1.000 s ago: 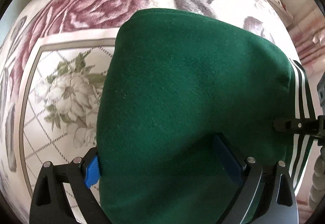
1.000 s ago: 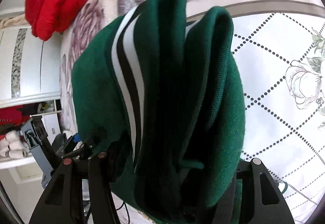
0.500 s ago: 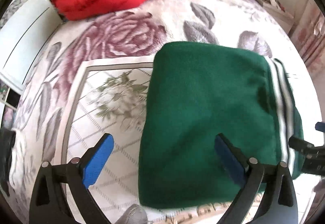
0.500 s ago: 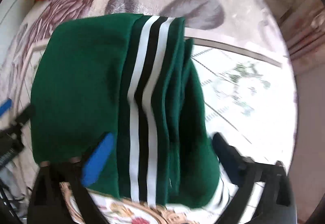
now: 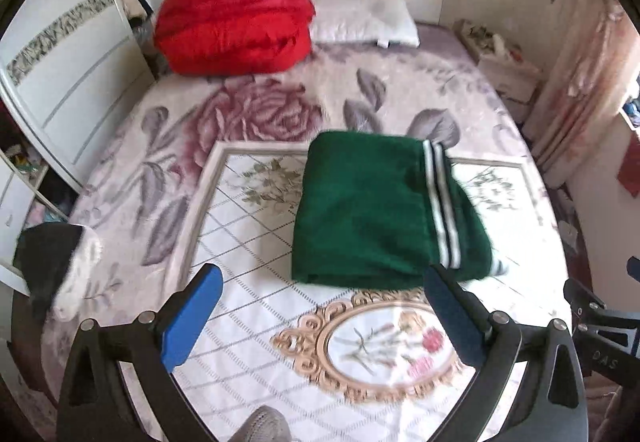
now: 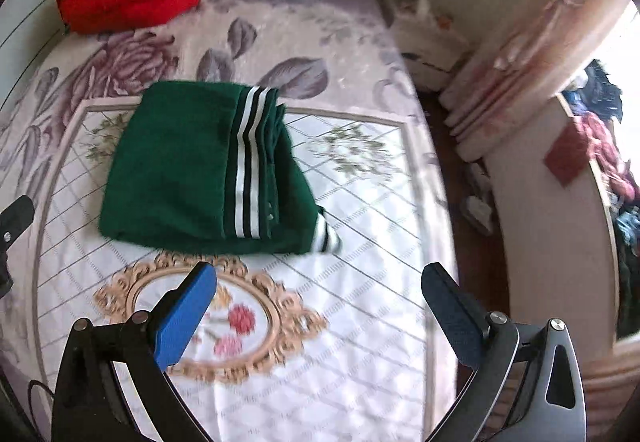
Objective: Fold large clothes
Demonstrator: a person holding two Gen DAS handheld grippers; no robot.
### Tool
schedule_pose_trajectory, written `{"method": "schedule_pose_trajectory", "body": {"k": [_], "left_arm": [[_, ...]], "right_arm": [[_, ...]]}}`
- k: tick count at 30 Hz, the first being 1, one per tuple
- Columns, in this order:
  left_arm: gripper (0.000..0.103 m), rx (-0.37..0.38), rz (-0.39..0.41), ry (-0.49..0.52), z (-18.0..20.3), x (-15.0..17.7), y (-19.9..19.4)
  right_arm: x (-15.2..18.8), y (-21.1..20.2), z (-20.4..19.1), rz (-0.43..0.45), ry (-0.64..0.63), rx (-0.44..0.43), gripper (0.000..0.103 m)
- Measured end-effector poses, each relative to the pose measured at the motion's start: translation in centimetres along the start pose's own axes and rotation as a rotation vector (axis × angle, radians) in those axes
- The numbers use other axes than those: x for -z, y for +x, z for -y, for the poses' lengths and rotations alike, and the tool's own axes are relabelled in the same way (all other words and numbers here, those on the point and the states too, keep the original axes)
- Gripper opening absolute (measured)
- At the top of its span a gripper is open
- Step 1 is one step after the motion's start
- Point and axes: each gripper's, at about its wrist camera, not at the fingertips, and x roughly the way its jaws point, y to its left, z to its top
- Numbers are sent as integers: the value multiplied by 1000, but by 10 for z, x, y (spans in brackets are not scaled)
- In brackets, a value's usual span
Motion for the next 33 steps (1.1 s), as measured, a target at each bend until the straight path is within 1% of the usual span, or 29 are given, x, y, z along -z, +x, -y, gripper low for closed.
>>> {"method": "schedule_pose_trajectory", "body": {"k": [5,8,9,10,11,12,14,15,16,18,21,25,28,33], "left_arm": [[103,-5,57,-13,-6,17,-103],[103,-7,80,-21,-8,30,-160],[103,-13,86,-23,-9,33,-171],[103,-8,97,-25,-11,38,-195],[103,-6,107,-25,-12,41,-211],[103,-10,113,-27,-13,43,-220],[103,-1,133,-36,-17,50,-255],[103,-5,140,-38,-18,52,-263],[103,-10,152,-41,-20,55,-280],[103,-15,173,-46,-21,60,-302],[103,-13,192,-51,-23,66,-326],[103,-13,219,-58,-25,72,-355],[103,-14,239,-63,-26,76,-371],[103,-16,280,-49,-23,81,-392]], "right_arm": [[39,-119,36,51,31,7,103],[61,-190,54,96,42,0,103],[68,-213,59,110,43,1,103],[77,-241,64,134,50,-5,103],[84,-260,70,150,52,-8,103],[91,-282,73,170,47,-4,103],[104,-323,76,212,41,-6,103],[112,-343,78,235,37,-6,103],[120,-363,81,258,28,-5,103],[134,-397,88,299,25,-7,103],[152,-440,100,348,25,-12,103],[168,-482,112,387,34,-26,103],[176,-504,120,400,45,-39,103],[189,-527,131,428,63,-55,103]]}}
